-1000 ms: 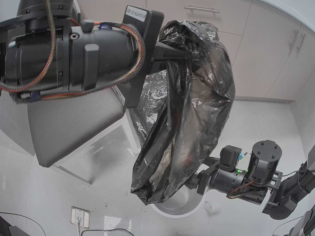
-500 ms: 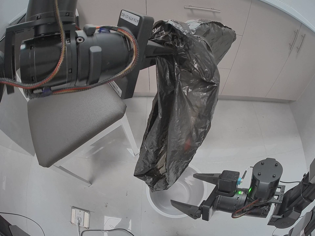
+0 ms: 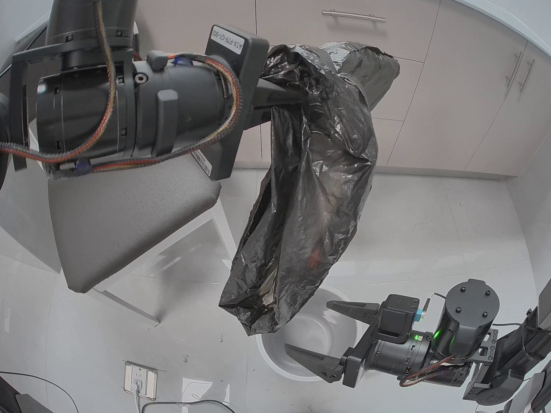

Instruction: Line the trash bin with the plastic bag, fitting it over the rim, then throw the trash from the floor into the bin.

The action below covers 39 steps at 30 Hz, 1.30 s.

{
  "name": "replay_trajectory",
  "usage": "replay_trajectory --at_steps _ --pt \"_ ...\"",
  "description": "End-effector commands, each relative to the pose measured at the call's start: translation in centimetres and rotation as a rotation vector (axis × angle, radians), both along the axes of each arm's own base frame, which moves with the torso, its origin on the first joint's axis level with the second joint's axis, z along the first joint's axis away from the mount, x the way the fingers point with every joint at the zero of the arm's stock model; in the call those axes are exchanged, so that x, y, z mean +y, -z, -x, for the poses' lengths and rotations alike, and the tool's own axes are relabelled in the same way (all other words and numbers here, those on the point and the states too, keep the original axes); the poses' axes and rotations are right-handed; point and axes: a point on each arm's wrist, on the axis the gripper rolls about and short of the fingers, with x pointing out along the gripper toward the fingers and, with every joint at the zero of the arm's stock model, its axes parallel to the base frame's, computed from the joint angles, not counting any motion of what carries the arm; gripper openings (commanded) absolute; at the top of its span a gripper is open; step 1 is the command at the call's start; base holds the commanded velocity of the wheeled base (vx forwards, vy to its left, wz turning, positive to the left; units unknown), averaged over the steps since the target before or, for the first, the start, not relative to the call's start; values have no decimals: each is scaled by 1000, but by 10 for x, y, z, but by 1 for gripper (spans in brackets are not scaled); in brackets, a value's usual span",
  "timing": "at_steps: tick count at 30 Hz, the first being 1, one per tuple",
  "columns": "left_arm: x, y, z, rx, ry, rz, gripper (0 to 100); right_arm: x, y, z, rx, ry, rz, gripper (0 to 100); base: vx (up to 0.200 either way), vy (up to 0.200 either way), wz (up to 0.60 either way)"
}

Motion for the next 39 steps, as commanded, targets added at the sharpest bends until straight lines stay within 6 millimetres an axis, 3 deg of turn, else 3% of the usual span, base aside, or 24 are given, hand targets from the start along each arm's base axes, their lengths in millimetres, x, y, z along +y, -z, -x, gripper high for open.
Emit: replay_trajectory --at_steps 1,6,10,29,39 --pt "0 -1 1 -1 3 2 0 18 7 1 26 31 -48 100 0 0 0" --pt "0 -1 2 0 4 4 0 36 25 0 16 83 -67 100 0 0 0" --pt "0 0 2 2 6 0 0 39 36 -3 21 118 -44 100 0 0 0" --pt "-1 3 3 5 8 -9 0 40 13 -12 -50 238 -120 100 0 0 0" --pt "-1 3 3 8 11 -9 0 45 12 -20 -51 300 -151 100 0 0 0"
